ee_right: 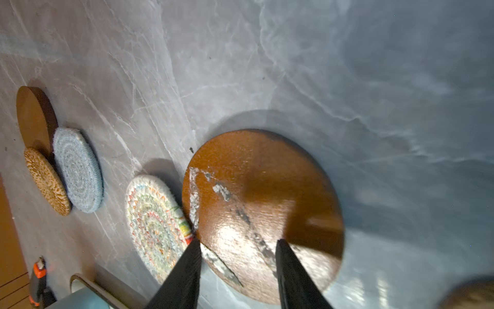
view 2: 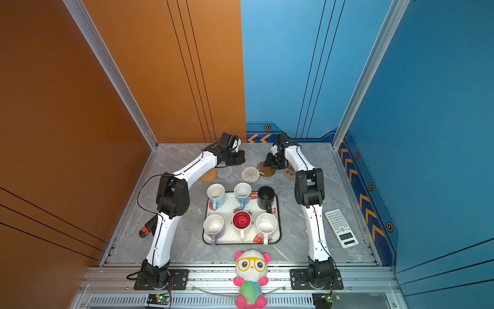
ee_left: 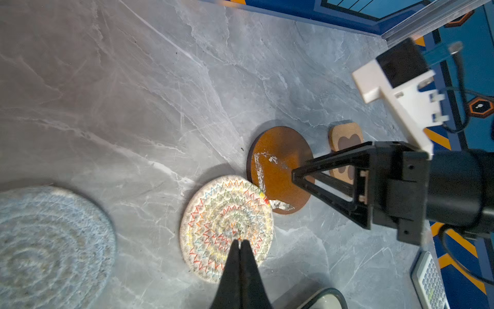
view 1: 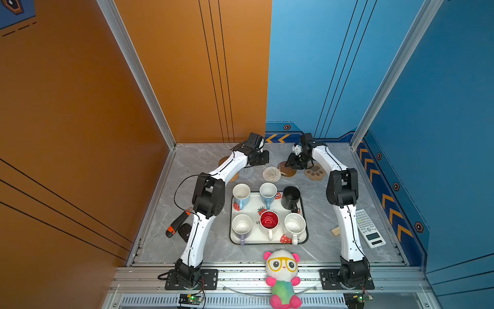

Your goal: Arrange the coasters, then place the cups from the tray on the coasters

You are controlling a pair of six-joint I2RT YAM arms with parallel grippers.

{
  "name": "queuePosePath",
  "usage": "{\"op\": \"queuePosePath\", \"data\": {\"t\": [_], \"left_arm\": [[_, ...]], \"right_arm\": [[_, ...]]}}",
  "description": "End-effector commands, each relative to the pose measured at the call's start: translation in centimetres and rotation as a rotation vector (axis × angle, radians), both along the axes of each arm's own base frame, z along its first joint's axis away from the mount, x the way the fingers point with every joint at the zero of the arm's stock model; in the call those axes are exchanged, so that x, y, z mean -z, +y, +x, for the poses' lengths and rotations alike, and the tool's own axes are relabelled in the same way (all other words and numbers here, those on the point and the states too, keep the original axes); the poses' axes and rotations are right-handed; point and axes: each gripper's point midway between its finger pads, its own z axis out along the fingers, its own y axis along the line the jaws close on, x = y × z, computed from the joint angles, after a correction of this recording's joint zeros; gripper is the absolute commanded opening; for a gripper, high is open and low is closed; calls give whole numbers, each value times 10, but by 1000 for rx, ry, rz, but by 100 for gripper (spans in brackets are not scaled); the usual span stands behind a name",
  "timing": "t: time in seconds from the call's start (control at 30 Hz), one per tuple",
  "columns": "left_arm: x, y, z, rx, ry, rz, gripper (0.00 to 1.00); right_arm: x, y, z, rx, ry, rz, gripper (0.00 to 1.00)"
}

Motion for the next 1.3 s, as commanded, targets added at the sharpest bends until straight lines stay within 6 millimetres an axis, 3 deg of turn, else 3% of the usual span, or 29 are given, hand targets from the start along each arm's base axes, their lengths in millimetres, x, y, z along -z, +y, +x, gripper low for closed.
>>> {"op": "queuePosePath", "data": {"t": [0.0,0.2,0.57,1.1,1.27], "left_arm": [[-3,-4,-7,34,15,2,0],[9,3,-20,26,67,23,0],[1,7,-26,36,54,33,0],[-14,9,-34,48,25,46,0],[-13,5,-36,68,23,45,0]], "right_arm": [[4,19,-6,-26,26,37,41],[9,31,-11,-25,57,75,40],[5,50,-31,-50,85,76,38],[-3,49,-74,-86,114,8,38],[-5,47,-79,-90,93,-21,41]]}}
